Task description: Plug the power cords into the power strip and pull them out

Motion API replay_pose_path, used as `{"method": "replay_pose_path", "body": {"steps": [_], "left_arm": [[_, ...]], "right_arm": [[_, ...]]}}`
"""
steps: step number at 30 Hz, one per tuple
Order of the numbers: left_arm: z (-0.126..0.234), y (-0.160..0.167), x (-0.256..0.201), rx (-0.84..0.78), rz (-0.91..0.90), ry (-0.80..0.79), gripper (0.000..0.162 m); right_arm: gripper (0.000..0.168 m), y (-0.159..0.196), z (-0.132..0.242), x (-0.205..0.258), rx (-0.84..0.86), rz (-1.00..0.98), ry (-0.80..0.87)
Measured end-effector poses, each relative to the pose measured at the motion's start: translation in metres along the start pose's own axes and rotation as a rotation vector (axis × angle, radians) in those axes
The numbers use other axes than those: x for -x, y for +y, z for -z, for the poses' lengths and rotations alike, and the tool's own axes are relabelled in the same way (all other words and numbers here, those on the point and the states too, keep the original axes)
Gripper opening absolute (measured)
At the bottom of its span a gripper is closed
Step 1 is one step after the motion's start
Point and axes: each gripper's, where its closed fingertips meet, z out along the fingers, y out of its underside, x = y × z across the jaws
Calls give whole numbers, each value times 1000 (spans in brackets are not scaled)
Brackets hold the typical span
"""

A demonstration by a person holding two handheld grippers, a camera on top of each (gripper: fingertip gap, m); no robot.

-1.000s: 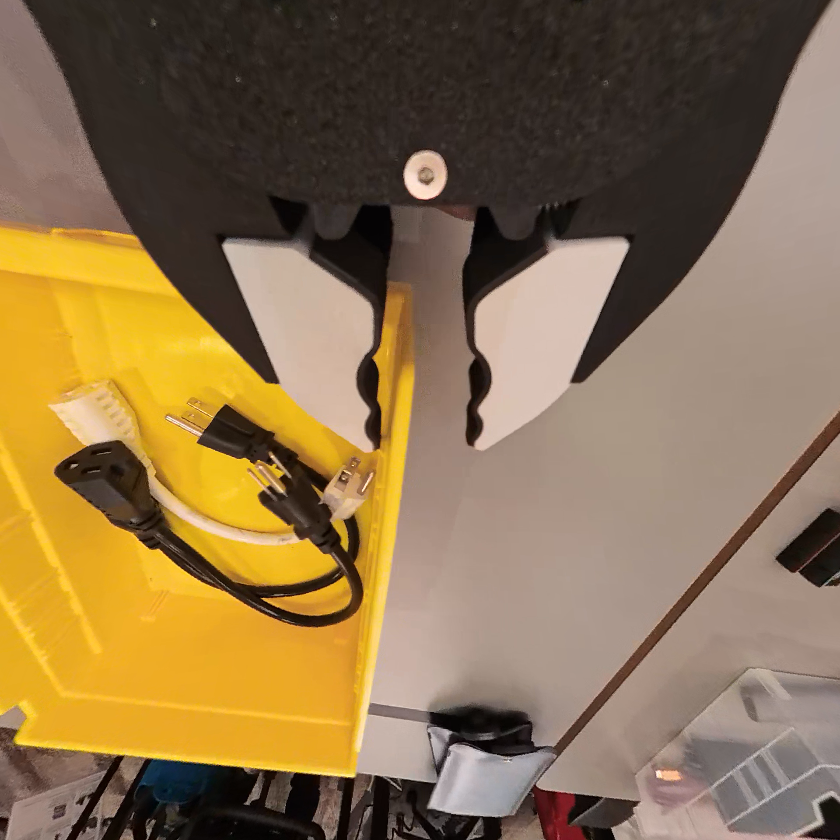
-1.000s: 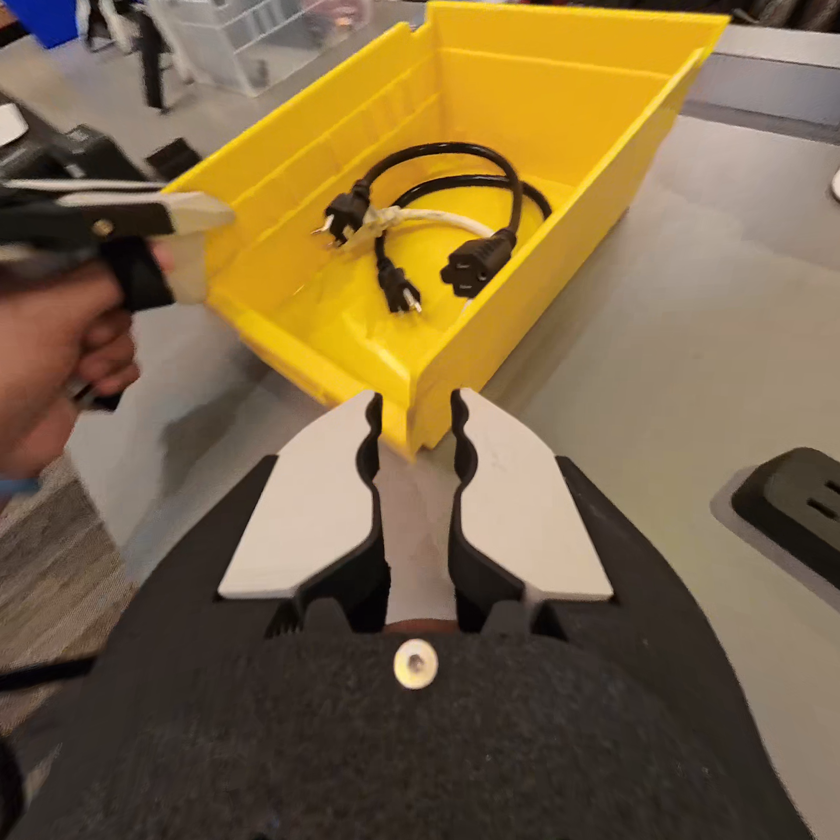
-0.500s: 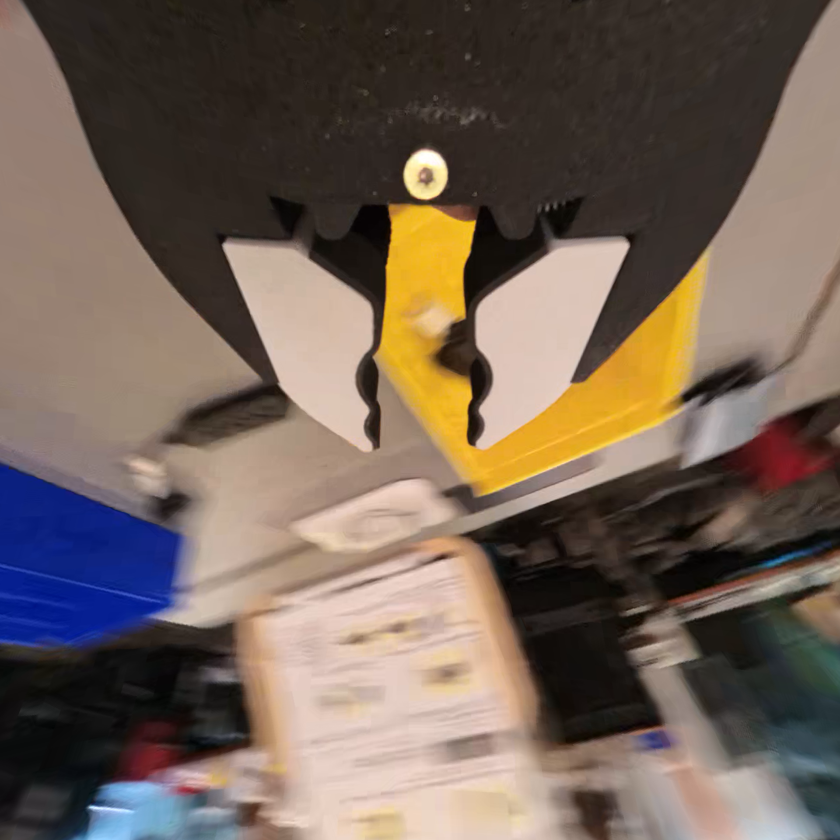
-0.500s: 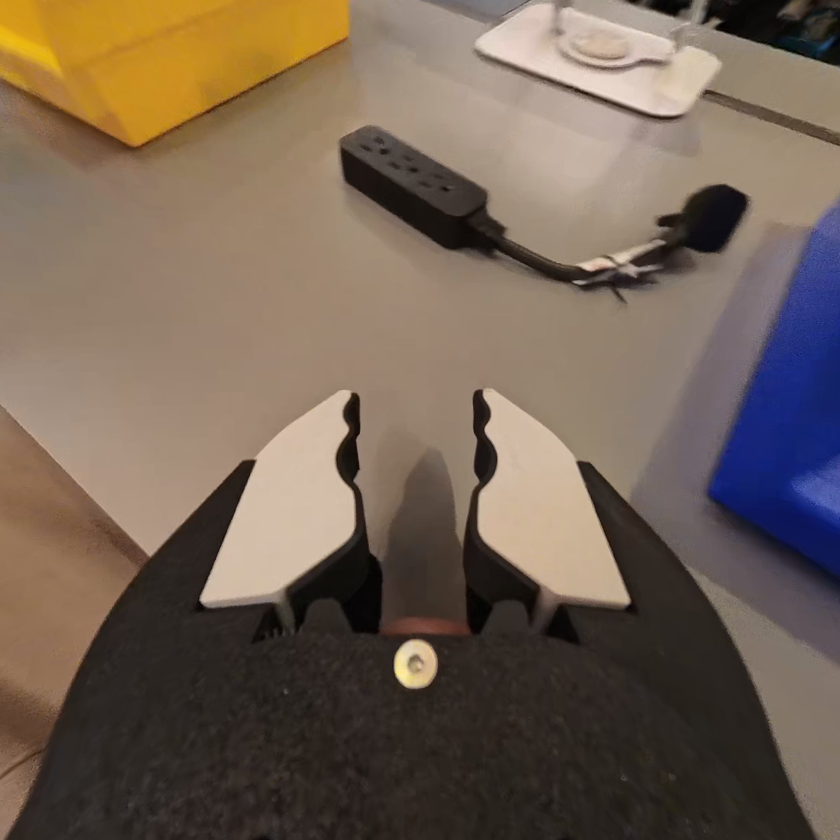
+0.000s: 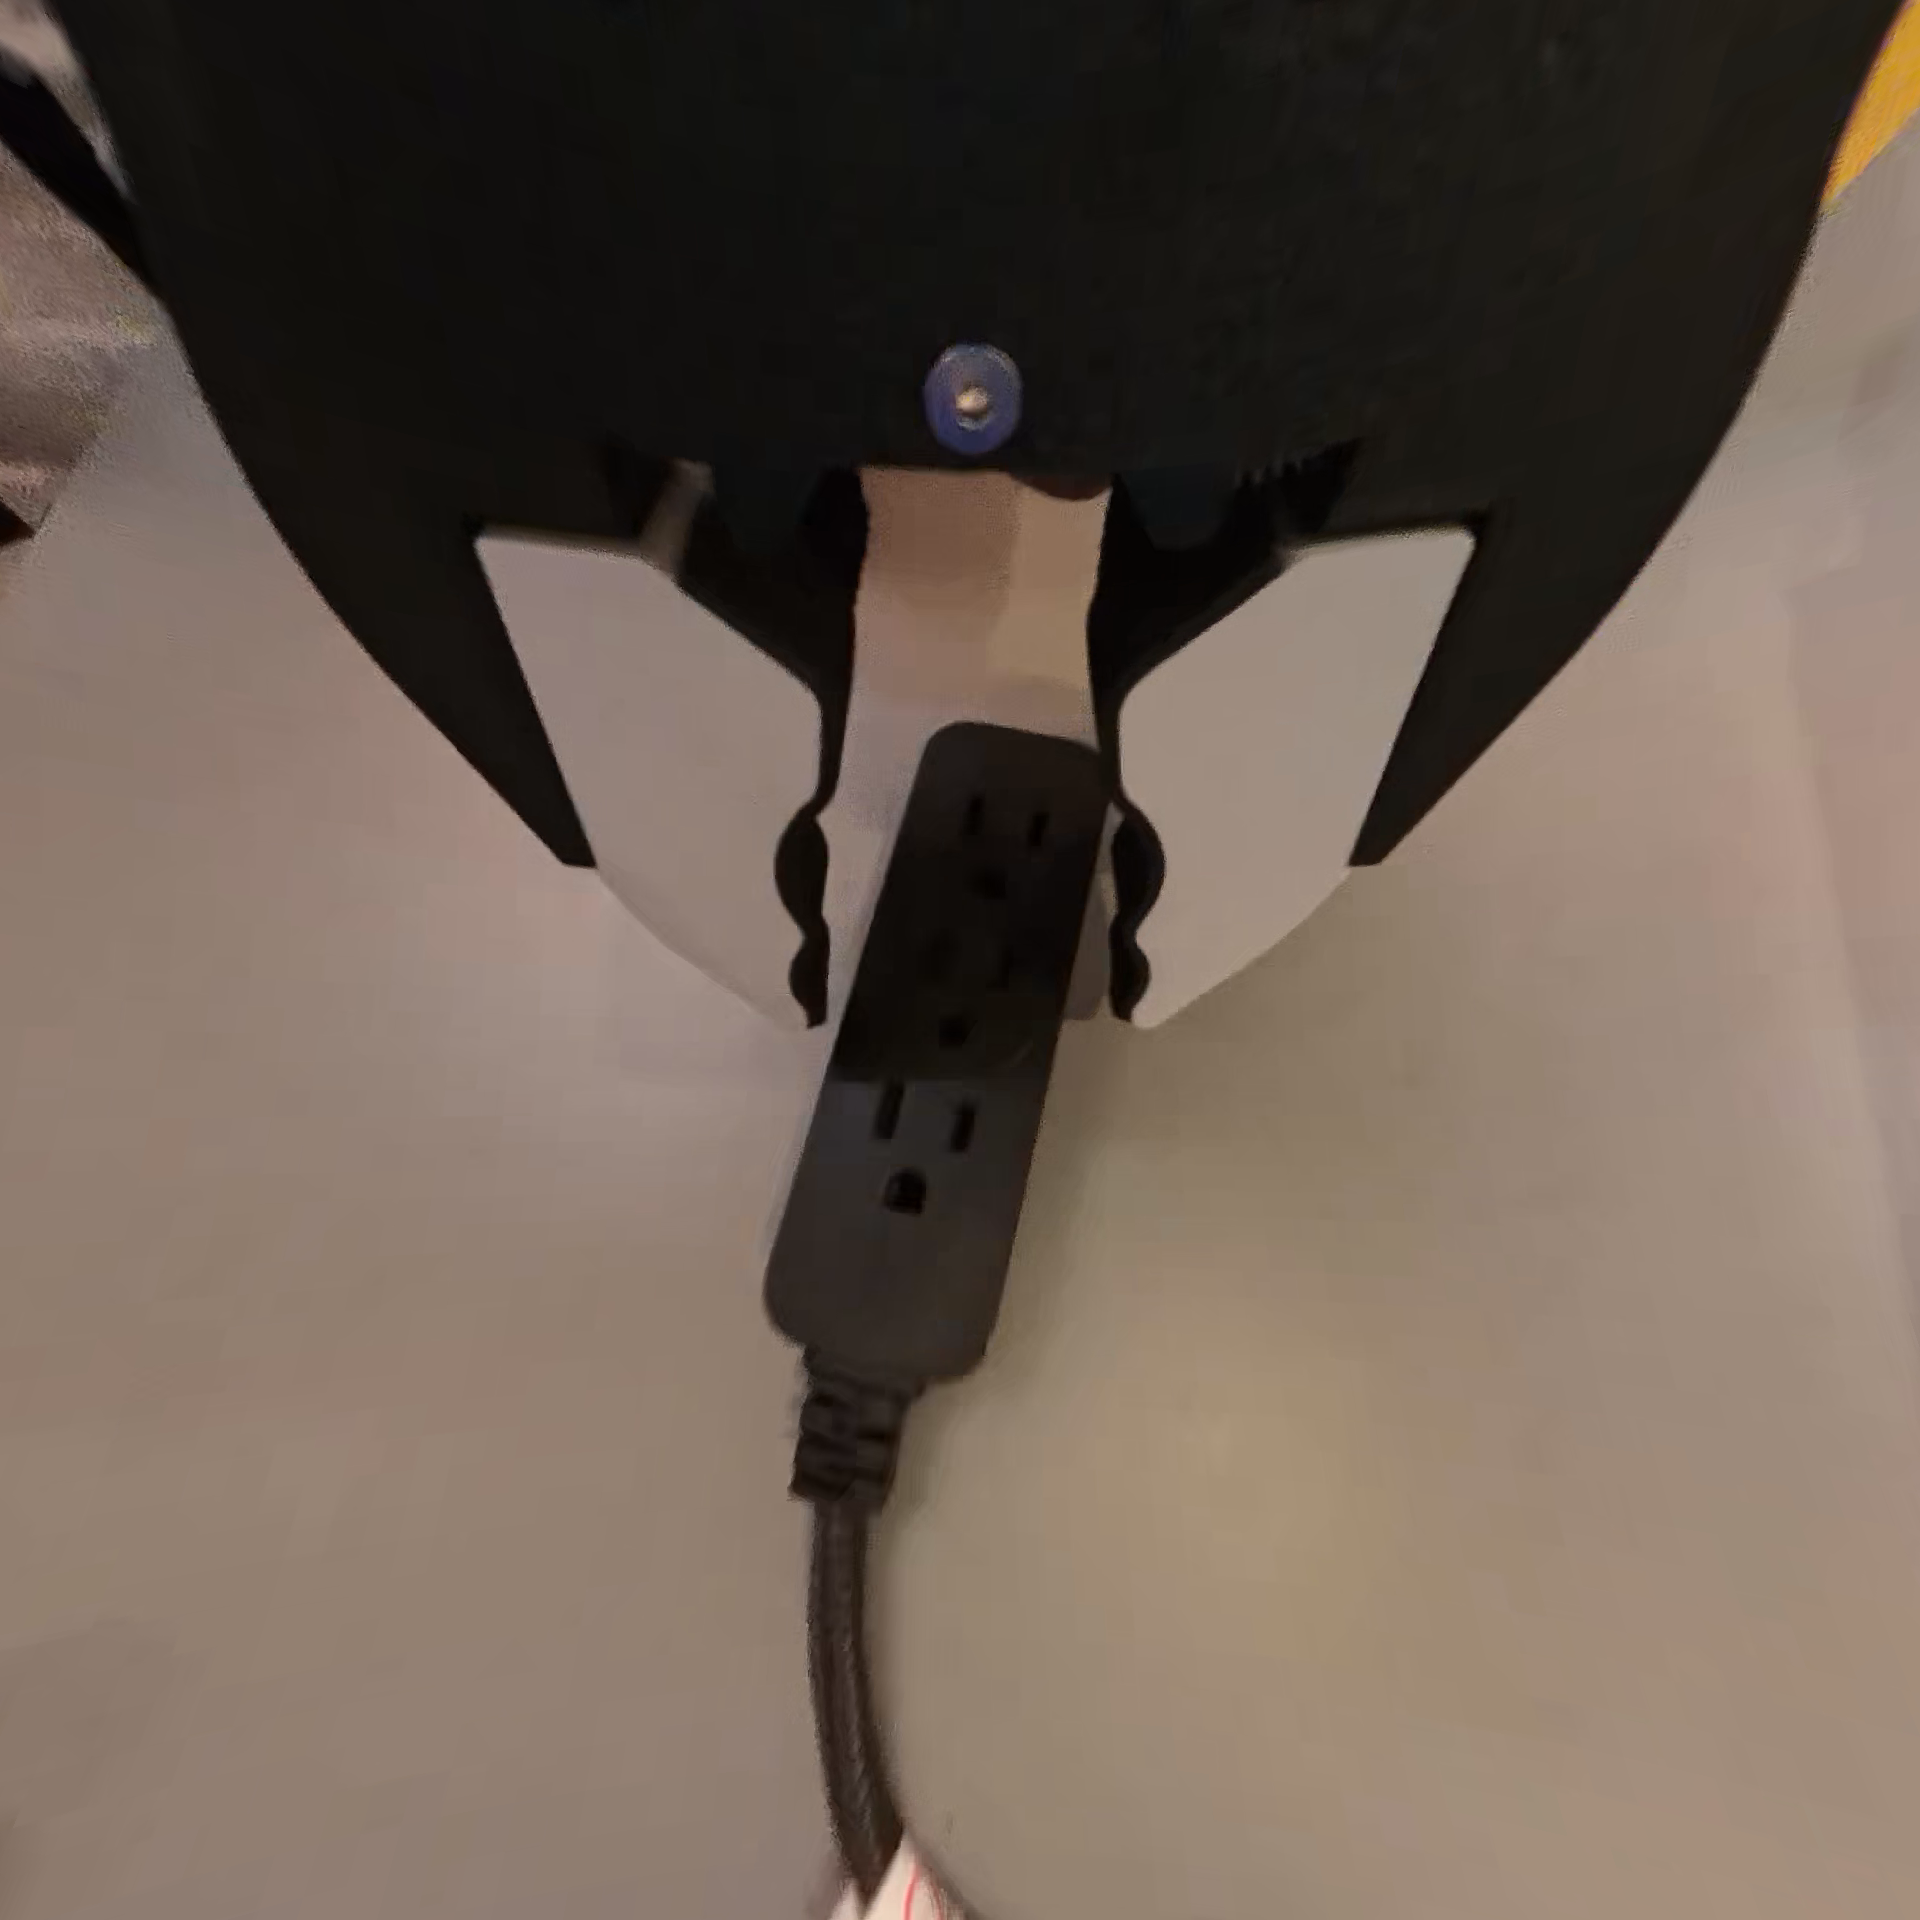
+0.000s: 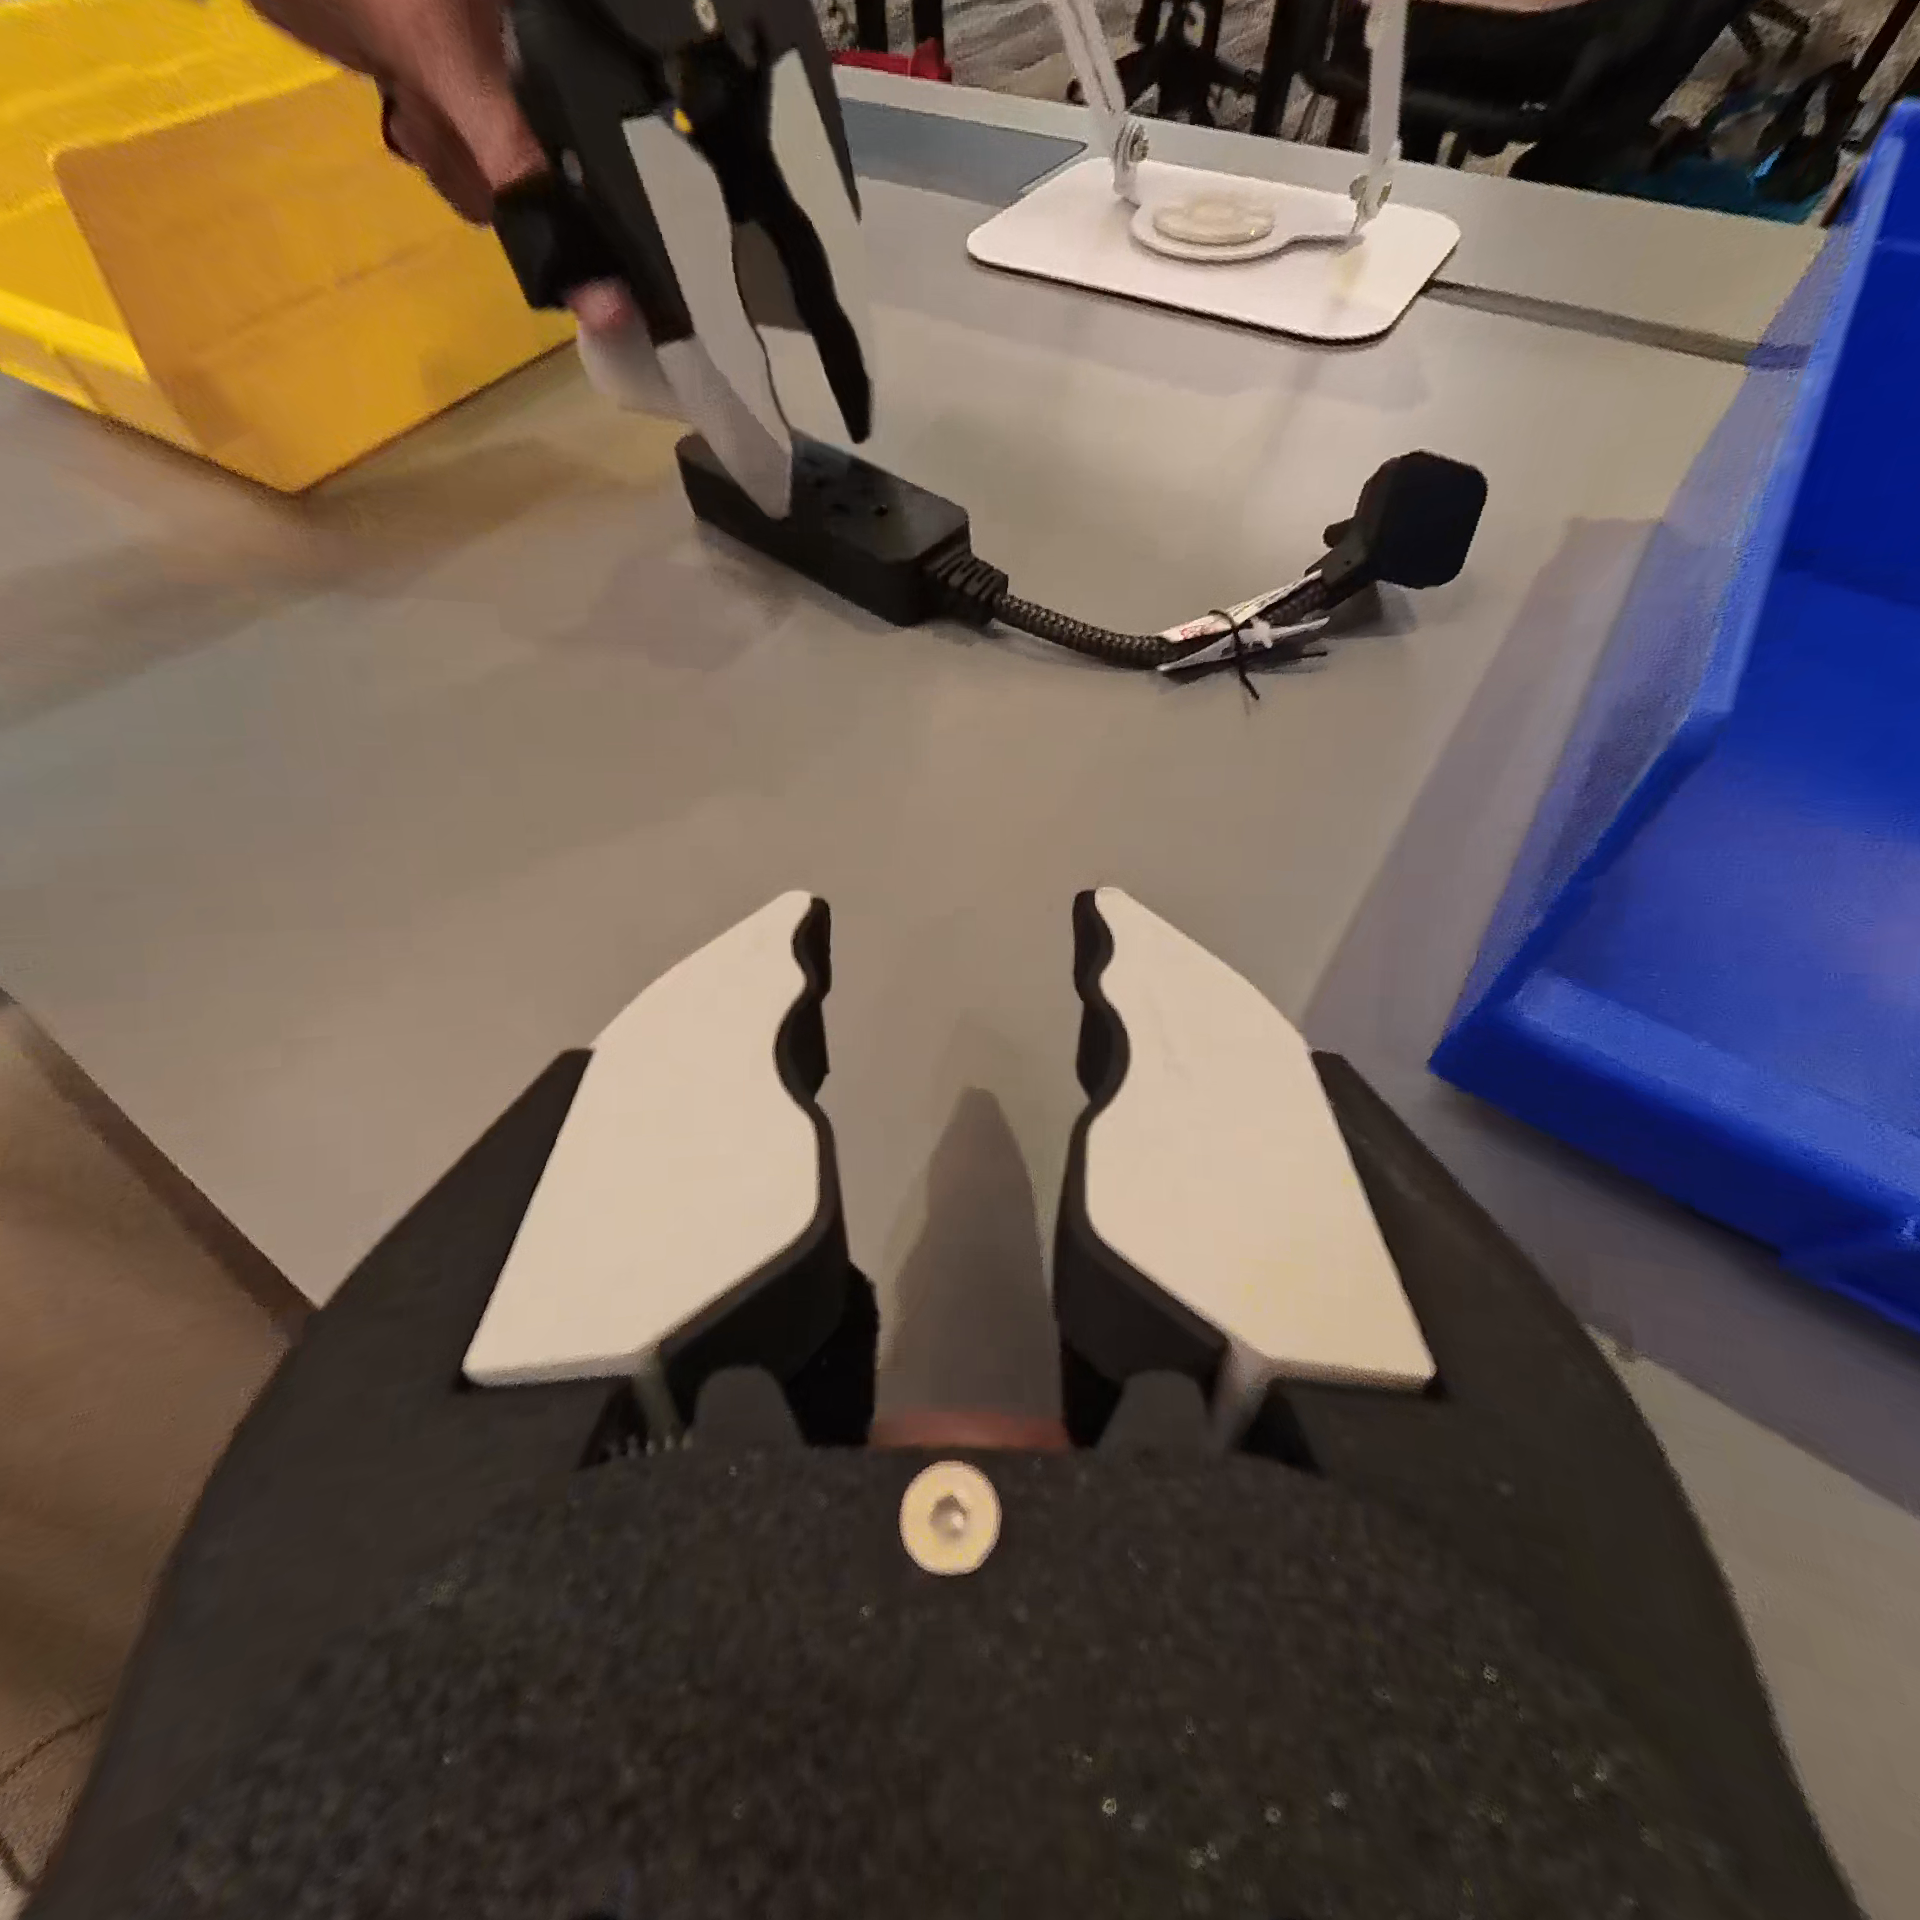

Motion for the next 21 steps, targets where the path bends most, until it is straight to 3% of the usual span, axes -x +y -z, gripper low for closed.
{"method": "replay_pose_path", "body": {"steps": [3, 5, 8, 11, 15, 17, 19, 21], "left_arm": [[-12, 21, 1, 107, -25, 16, 56], [-16, 24, 3, 104, -57, -18, 47], [-16, 24, 6, 90, -18, -47, 48], [-14, 29, 10, 86, 169, -103, 48], [-7, 42, 18, 6, 571, -314, 46], [-11, 36, 1, -92, 673, -303, 45], [-15, 27, -22, -174, 730, -267, 61], [-17, 16, -41, -235, 740, -258, 66]], "right_arm": [[46, 5, -1, 6, 20, 13, -16], [45, 5, -1, 8, 21, 7, -28], [45, 6, -1, 8, 24, -8, -33], [45, 6, -2, 6, 28, -30, -38], [45, 5, -1, 5, 23, -54, -46], [45, 5, -2, 7, 28, -67, -55], [45, 6, -3, 9, 34, -72, -63], [45, 6, -4, 11, 35, -69, -72]]}}
